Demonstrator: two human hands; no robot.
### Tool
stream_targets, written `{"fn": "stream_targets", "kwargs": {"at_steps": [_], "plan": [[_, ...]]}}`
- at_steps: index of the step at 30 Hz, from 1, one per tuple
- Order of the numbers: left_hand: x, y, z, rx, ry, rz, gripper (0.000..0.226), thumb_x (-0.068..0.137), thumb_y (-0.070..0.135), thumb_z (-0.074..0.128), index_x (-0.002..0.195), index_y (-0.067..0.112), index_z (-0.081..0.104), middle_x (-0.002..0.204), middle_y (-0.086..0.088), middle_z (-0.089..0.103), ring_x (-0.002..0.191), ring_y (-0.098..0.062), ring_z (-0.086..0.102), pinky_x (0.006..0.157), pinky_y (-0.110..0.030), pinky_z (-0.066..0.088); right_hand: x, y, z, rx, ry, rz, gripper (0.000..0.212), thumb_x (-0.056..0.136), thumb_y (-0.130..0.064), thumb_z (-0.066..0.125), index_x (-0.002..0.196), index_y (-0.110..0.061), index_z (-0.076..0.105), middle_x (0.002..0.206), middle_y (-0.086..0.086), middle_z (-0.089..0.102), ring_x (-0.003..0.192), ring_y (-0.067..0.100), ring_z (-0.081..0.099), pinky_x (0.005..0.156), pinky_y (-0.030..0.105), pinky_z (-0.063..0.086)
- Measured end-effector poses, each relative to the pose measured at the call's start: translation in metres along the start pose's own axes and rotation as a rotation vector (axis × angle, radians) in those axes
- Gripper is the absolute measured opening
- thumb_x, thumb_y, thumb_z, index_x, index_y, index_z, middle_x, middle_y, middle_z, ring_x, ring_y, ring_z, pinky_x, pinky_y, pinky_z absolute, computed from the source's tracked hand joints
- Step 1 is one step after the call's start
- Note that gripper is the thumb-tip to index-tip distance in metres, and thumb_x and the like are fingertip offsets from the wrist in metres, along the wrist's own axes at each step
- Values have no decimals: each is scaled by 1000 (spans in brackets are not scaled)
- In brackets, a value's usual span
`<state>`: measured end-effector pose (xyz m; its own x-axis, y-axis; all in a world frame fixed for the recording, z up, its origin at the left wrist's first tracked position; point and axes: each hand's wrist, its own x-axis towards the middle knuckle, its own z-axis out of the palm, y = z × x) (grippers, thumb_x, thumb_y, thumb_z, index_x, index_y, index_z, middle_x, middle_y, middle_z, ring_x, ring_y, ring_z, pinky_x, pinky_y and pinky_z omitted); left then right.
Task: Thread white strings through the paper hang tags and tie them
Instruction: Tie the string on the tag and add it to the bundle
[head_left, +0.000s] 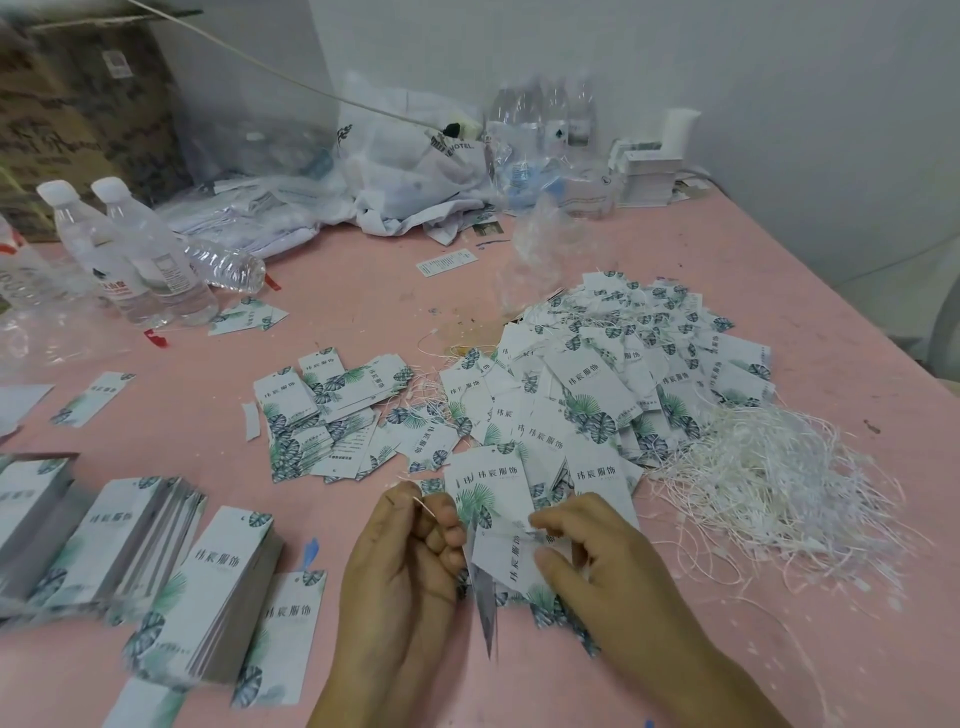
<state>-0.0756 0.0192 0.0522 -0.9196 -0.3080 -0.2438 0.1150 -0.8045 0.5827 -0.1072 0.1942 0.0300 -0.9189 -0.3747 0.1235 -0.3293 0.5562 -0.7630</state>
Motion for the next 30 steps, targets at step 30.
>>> {"fn": "stream_targets", "kwargs": {"at_steps": [30], "plan": [[-2, 19, -7, -125, -198, -49, 39, 57, 20, 94, 80, 16, 62, 55, 4, 47, 42, -7, 43, 39, -16, 43, -5, -19, -5, 15, 244, -241, 12, 93, -32, 50, 87, -29, 60, 77, -16, 57, 72, 3, 54, 64, 15, 43]]}}
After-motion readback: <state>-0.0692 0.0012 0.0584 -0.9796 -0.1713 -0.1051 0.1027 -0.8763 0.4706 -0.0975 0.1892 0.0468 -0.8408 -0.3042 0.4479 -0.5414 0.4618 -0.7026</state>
